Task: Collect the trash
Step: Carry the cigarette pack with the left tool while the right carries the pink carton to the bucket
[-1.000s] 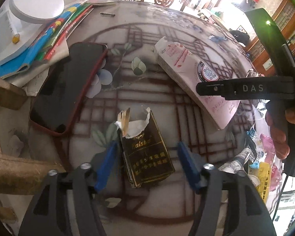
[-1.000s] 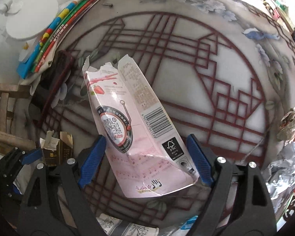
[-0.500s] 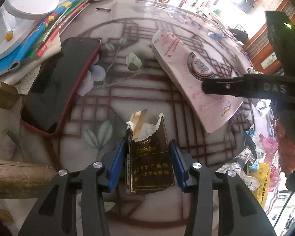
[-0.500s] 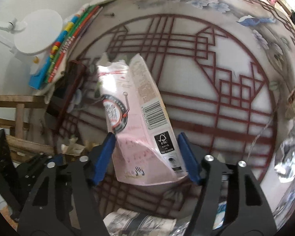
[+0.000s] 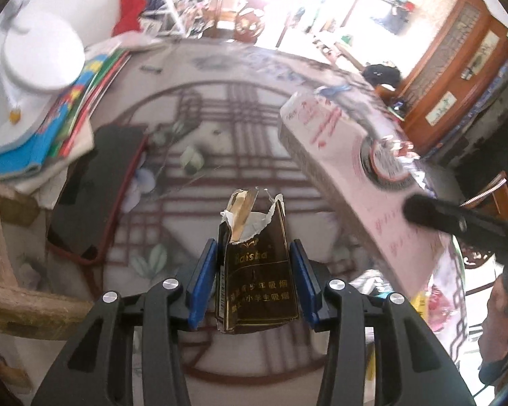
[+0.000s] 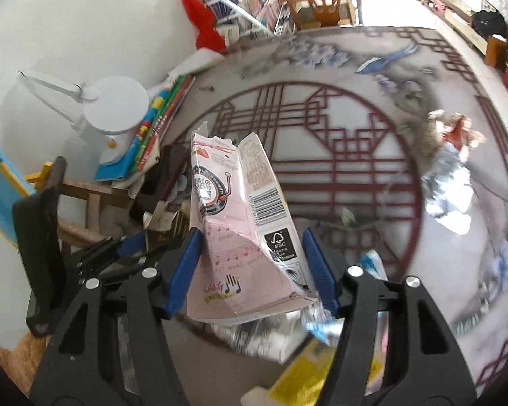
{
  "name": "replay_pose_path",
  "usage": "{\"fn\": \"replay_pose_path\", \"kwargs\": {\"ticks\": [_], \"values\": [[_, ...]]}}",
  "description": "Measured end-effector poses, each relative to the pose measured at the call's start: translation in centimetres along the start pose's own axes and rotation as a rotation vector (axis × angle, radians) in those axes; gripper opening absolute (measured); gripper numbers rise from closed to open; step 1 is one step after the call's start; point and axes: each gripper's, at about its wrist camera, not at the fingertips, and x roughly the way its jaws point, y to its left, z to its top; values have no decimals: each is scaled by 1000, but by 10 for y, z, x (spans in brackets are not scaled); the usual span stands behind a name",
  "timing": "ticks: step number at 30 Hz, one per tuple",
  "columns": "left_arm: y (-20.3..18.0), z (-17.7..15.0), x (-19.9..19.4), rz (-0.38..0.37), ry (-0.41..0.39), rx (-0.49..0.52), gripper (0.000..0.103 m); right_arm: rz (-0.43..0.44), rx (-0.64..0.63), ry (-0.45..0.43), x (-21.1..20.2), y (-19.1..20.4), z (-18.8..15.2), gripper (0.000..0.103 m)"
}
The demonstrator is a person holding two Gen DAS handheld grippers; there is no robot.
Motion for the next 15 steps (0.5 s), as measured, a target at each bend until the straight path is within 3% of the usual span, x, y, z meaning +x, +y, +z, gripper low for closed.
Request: {"fn": "replay_pose_path", "kwargs": {"ticks": [8, 15], "values": [[-46, 5, -10, -63, -31, 93, 41, 26, 170, -101, -50, -31, -36, 60], [-80, -1, -13, -106, -21, 161, 41, -27, 307, -166, -80, -68, -67, 60]]}}
